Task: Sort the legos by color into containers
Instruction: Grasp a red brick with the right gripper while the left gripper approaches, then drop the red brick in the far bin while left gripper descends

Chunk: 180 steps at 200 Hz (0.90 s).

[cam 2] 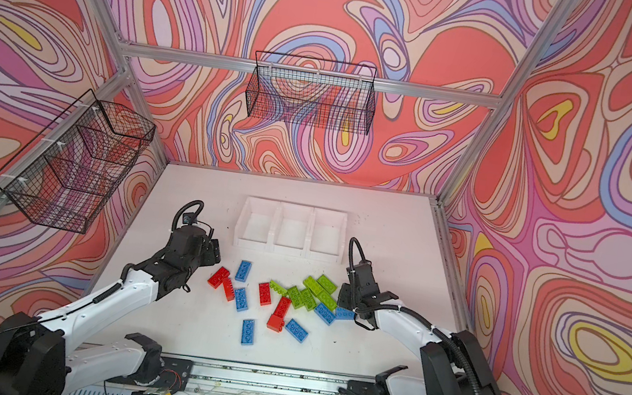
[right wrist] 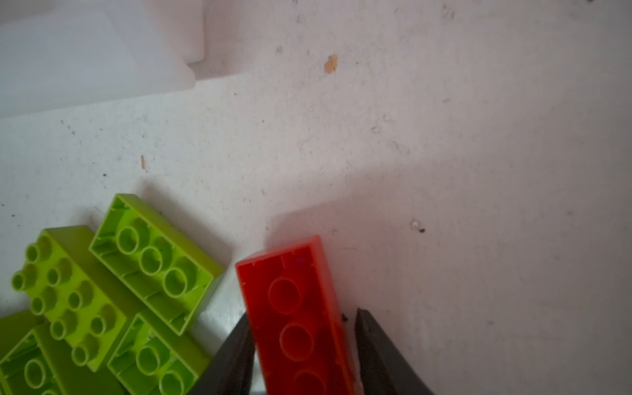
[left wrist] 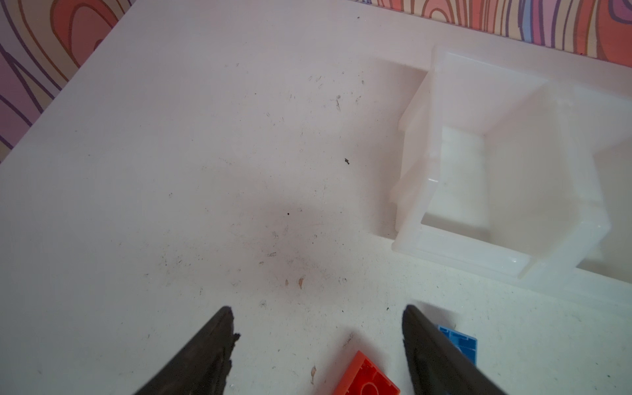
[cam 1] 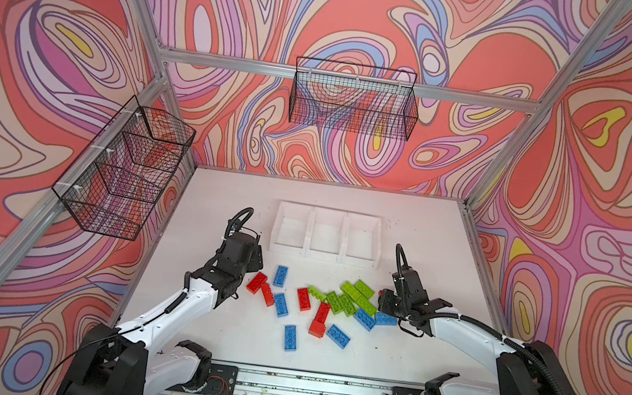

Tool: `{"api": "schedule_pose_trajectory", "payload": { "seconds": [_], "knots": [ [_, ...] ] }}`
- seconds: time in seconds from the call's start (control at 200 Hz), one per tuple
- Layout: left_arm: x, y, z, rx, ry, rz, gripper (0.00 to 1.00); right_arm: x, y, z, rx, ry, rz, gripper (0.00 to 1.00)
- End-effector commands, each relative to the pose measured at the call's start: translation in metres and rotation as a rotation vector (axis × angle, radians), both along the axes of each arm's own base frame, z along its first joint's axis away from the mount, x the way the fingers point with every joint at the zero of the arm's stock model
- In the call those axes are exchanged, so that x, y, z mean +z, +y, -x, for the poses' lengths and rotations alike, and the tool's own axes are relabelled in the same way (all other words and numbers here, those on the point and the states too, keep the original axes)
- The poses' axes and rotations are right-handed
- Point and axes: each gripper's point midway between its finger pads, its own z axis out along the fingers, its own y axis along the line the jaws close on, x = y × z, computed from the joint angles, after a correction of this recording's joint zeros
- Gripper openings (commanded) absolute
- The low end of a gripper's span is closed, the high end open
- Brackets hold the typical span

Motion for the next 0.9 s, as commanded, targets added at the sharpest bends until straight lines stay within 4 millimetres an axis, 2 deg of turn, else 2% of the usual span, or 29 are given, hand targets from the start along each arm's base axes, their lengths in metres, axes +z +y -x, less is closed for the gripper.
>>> {"api": "schedule_pose_trajectory", "payload": {
  "seconds": [0.0, 0.175, 0.331, 0.446, 0.686, 0.791, 0.897],
  "knots": [
    [-0.011, -0.002, 0.006, 0.002, 0.036, 0.013, 0.80, 0.001, 0.000, -0.003, -0.016, 0.000, 0.008, 0.42],
    [-0.011, -0.003, 0.007, -0.004, 0.040, 0.021, 0.79, 0.017, 0.000, -0.009, -0.002, -0.036, 0.023, 0.32],
    [-0.008, -0.010, 0.005, -0.030, 0.041, -0.007, 0.79, 0.051, 0.004, -0.027, 0.032, -0.113, 0.036, 0.30],
    [-0.003, -0.024, 0.004, -0.077, 0.044, -0.085, 0.79, 0.084, 0.013, -0.050, 0.077, -0.177, 0.054, 0.30],
    [-0.002, -0.057, 0.014, -0.162, 0.035, -0.114, 0.79, 0.148, 0.045, -0.119, 0.107, -0.371, 0.008, 0.31],
    [-0.003, -0.070, 0.021, -0.200, 0.053, -0.139, 0.79, 0.153, 0.066, -0.145, 0.156, -0.391, -0.020, 0.31],
    [-0.005, -0.077, 0.027, -0.221, 0.060, -0.120, 0.79, 0.142, 0.082, -0.169, 0.185, -0.370, -0.030, 0.31]
  ]
}}
